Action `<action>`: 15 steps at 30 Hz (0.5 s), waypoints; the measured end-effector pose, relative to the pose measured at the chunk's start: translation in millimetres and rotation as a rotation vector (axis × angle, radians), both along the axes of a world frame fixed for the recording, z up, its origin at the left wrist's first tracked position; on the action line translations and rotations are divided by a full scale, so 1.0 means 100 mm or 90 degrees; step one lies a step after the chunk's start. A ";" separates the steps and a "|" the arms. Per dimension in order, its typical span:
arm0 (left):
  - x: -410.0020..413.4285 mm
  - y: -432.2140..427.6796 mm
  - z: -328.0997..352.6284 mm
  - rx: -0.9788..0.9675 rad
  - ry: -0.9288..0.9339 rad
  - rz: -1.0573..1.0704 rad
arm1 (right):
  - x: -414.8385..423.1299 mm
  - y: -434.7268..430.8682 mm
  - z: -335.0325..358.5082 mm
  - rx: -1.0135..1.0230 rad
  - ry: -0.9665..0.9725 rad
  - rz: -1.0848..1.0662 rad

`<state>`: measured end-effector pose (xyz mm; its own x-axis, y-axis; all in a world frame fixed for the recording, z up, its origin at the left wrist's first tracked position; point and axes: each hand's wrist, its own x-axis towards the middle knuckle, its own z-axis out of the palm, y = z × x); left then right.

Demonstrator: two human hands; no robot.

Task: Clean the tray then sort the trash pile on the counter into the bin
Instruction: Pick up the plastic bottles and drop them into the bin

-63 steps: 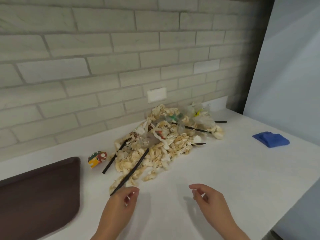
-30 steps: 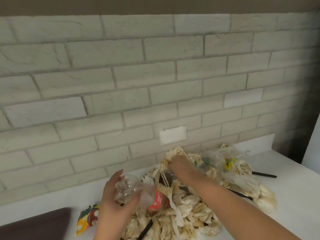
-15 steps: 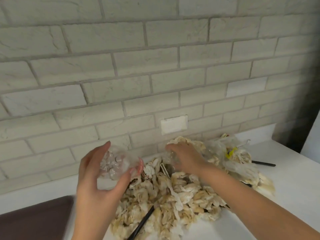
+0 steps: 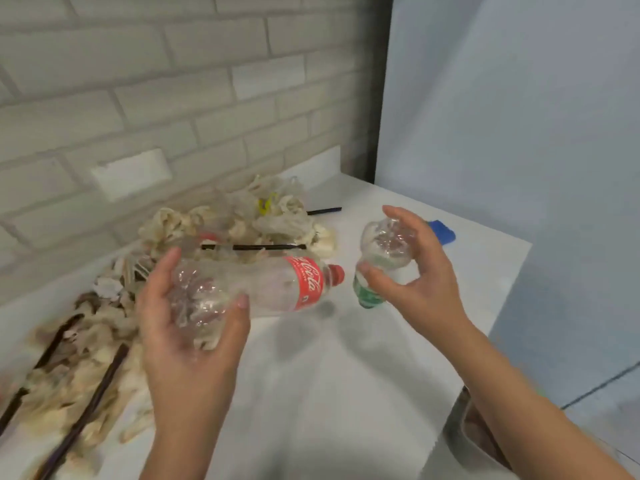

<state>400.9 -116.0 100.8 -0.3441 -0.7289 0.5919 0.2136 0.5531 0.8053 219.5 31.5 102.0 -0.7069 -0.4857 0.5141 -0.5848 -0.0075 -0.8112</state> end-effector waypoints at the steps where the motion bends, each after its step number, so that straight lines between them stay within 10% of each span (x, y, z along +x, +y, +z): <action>1: -0.11 0.17 -0.05 0.009 -0.017 -0.040 | -0.05 0.27 -0.05 -0.007 -0.011 -0.050; 15: -2.19 2.62 -1.18 -0.034 -0.427 -0.418 | -1.35 3.04 -1.78 0.249 -0.226 -0.310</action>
<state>182.3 146.3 -17.0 -0.9580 -0.2454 0.1483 -0.0035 0.5269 0.8499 84.5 335.9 -75.8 -0.9824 -0.1747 0.0663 -0.1489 0.5168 -0.8431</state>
